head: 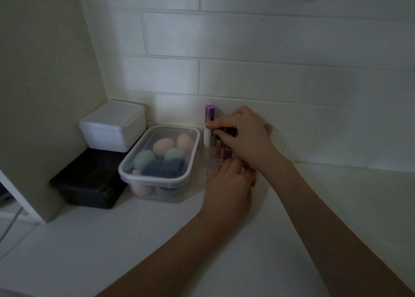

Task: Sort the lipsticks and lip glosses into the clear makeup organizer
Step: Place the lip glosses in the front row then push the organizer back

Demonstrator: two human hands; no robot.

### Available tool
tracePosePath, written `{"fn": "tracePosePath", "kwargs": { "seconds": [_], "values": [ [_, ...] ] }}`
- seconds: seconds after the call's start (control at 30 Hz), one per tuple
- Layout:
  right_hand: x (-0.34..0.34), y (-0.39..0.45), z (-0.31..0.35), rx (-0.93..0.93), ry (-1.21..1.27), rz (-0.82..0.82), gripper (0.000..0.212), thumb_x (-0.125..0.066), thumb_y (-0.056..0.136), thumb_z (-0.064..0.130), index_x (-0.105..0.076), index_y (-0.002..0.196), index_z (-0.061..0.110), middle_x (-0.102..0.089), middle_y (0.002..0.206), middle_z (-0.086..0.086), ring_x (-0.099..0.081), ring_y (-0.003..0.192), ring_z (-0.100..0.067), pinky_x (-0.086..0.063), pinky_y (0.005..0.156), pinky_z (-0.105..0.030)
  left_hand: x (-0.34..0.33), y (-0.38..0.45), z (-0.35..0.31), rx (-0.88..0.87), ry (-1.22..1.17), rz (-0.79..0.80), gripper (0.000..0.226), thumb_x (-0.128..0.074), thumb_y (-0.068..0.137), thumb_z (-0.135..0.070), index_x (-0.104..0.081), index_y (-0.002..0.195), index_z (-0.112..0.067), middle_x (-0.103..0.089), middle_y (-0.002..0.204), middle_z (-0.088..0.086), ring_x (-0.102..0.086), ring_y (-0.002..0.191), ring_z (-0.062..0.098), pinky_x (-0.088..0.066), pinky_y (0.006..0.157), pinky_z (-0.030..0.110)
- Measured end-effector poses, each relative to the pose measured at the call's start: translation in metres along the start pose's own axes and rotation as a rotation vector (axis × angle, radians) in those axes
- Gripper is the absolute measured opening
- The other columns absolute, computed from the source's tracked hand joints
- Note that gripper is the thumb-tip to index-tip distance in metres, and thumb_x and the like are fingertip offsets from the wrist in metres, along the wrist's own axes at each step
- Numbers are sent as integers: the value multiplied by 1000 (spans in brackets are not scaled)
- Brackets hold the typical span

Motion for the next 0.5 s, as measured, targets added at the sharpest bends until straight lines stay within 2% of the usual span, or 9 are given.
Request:
{"fn": "tracePosePath", "kwargs": {
  "seconds": [0.1, 0.17, 0.27, 0.33, 0.4, 0.5],
  "values": [
    [-1, -1, 2, 44, 31, 3, 24, -65, 83, 21, -72, 101, 34, -73, 99, 6, -45, 91, -8, -44, 88, -33, -1, 0, 0, -7, -2, 0, 16, -59, 56, -2, -59, 65, -15, -61, 77, 4, -58, 65, 22, -31, 61, 22],
    [0, -1, 4, 75, 48, 0, 24, -64, 83, 15, -74, 101, 28, -74, 101, 11, -49, 95, -14, -45, 88, -36, -1, 0, 0, -8, 1, -5, 16, -58, 55, -2, -59, 64, -15, -61, 76, 3, -58, 65, 22, -30, 60, 21],
    [-1, 1, 2, 94, 32, 5, 24, -64, 83, 15, -73, 102, 28, -73, 104, 10, -51, 98, -18, -45, 87, -38, -1, 0, 0, -8, 12, -6, 16, -60, 54, -3, -60, 64, -16, -61, 75, 2, -59, 65, 21, -30, 61, 21],
    [-4, 2, 0, 91, 21, 14, 27, -64, 83, 16, -72, 105, 30, -72, 107, 8, -50, 100, -16, -44, 88, -34, -1, 0, 1, -6, 10, 3, 17, -62, 54, -2, -59, 64, -16, -62, 76, 3, -59, 66, 22, -31, 60, 22],
    [-1, 2, -2, 91, 45, 1, 29, -63, 84, 16, -70, 108, 29, -71, 108, 6, -52, 102, -15, -42, 90, -29, -1, 0, 1, -9, 0, 7, 15, -57, 57, -2, -59, 65, -15, -61, 78, 3, -58, 67, 22, -34, 59, 22],
    [20, 7, -10, 22, 109, -127, 27, -61, 83, 11, -72, 104, 24, -70, 99, 7, -57, 101, -19, -43, 89, -20, -2, 0, 1, -26, -34, 9, 17, -46, 61, -4, -58, 65, -15, -61, 81, 1, -58, 67, 21, -43, 59, 26]
  ]
}}
Point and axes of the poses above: each hand's wrist, its own y-axis towards the middle knuckle, its own x-axis out of the back of the hand, z = x × y, the point moved 4 cm from there along y, towards the middle knuckle
